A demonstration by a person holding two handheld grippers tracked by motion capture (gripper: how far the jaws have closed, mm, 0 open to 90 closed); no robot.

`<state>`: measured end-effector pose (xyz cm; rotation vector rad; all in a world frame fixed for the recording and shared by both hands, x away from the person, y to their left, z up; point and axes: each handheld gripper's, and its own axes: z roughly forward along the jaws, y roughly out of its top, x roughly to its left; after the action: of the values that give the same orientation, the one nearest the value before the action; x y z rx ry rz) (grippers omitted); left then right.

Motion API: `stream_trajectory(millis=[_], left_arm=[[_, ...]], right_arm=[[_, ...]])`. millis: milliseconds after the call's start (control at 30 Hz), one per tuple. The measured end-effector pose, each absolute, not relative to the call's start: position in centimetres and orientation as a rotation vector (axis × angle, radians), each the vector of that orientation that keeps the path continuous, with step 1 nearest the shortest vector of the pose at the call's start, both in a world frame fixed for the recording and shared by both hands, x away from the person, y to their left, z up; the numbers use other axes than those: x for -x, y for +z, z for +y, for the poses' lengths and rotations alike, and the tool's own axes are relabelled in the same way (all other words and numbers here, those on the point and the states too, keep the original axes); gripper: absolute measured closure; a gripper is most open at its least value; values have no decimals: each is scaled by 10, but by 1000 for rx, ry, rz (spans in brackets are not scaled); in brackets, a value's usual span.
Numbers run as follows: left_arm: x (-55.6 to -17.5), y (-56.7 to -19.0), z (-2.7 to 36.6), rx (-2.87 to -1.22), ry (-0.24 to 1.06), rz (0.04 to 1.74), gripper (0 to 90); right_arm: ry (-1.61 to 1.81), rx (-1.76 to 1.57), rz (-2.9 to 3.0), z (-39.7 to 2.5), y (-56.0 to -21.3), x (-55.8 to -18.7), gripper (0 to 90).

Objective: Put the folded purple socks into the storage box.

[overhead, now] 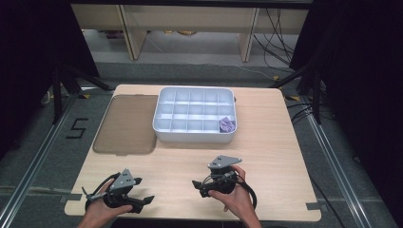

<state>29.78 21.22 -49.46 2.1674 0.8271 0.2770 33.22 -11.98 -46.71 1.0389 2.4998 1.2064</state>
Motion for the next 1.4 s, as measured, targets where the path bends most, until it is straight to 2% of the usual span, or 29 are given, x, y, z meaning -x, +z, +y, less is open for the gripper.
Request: stream_trajectory(millis=[1400], left_arm=[[-294, -498, 205, -2198, 272, 783, 193]], right_arm=[[1183, -1025, 2531, -126, -493, -302, 167]])
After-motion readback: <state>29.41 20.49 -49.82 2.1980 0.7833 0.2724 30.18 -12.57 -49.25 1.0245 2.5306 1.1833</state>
